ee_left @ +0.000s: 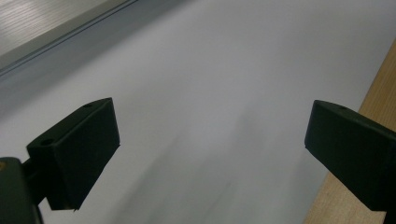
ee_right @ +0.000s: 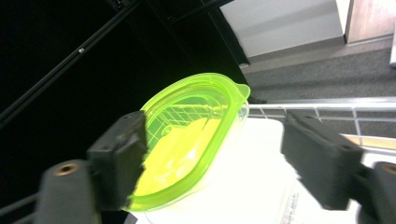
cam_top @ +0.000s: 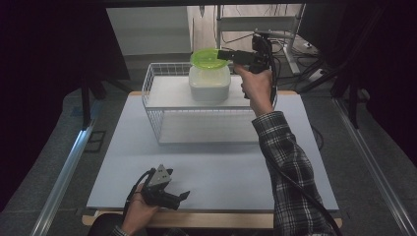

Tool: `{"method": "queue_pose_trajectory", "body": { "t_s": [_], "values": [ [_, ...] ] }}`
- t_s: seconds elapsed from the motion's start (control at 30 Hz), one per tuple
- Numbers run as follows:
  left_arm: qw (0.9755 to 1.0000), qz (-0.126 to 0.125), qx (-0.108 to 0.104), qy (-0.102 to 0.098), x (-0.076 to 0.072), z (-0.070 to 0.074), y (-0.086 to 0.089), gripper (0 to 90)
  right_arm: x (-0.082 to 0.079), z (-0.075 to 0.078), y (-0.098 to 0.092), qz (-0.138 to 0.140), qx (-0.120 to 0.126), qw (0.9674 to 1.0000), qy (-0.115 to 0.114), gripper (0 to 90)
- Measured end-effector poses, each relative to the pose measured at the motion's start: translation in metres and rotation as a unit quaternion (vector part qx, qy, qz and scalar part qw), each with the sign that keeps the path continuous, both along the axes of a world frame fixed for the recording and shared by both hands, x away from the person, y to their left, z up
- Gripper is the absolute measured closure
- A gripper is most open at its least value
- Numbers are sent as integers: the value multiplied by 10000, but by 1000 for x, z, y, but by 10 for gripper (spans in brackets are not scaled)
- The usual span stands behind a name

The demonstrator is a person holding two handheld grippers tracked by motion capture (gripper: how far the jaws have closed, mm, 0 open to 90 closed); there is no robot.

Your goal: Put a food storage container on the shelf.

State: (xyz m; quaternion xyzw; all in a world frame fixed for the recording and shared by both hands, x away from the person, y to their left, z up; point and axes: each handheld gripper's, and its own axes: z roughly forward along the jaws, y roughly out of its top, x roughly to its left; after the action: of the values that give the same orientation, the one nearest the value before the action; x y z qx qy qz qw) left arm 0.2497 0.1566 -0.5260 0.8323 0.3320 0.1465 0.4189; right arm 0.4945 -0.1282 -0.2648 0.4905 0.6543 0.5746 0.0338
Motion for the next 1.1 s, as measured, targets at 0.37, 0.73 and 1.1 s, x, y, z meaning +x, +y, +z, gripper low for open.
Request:
{"method": "queue_pose_trajectory", "body": {
  "t_s": [0.37, 0.73, 1.1],
  "values": [
    [10000, 15, -10, 6, 0, 0, 0, 28, -20, -2, -8, 355, -485, 9972, -446, 102],
    [9998, -21, -199, 32, 0, 0, 1, 26, -54, -15, -14, 675, -749, 9912, -860, 74],
    [9993, -54, -370, 46, 1, 0, 2, 22, -85, -30, -12, 949, -1360, 9783, -1239, 48]
  ]
}}
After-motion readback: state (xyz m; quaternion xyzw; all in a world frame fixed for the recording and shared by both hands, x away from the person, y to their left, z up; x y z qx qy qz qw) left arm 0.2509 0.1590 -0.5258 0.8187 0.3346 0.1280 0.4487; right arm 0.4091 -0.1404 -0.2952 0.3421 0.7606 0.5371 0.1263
